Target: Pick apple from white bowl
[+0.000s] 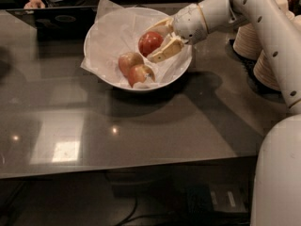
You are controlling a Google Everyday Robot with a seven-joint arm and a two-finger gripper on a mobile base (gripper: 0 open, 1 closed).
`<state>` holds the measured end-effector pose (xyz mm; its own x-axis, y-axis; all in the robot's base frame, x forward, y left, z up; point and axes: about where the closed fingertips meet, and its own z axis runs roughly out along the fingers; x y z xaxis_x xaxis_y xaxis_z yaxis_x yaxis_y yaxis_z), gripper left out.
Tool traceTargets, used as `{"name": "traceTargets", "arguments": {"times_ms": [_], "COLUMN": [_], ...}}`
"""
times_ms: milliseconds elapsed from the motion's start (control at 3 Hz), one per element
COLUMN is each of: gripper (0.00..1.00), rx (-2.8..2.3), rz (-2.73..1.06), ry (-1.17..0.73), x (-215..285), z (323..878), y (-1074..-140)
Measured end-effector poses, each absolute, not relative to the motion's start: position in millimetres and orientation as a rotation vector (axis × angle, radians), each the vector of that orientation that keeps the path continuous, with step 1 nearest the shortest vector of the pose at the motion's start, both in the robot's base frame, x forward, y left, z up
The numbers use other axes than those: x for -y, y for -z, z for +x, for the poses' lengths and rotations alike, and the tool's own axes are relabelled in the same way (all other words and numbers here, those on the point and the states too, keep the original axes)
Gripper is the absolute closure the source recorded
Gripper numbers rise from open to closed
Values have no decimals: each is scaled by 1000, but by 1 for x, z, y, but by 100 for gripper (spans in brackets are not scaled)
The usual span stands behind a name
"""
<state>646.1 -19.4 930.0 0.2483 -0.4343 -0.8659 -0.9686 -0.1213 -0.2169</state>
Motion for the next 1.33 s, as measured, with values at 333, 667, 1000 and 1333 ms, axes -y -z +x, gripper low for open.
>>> {"name": "traceTargets", "arguments": {"times_ms": [333,667,1000,1333], "gripper": [100,100,100,100], "rx": [-1361,-1412,-1431,-1436], "rz": [-1766,-1827,-1832,-1812], "ry": [-711,-598,-562,-519], "x": [25,30,36,35], "z": [634,621,608,562], "y": [-959,-979,-975,-968]}}
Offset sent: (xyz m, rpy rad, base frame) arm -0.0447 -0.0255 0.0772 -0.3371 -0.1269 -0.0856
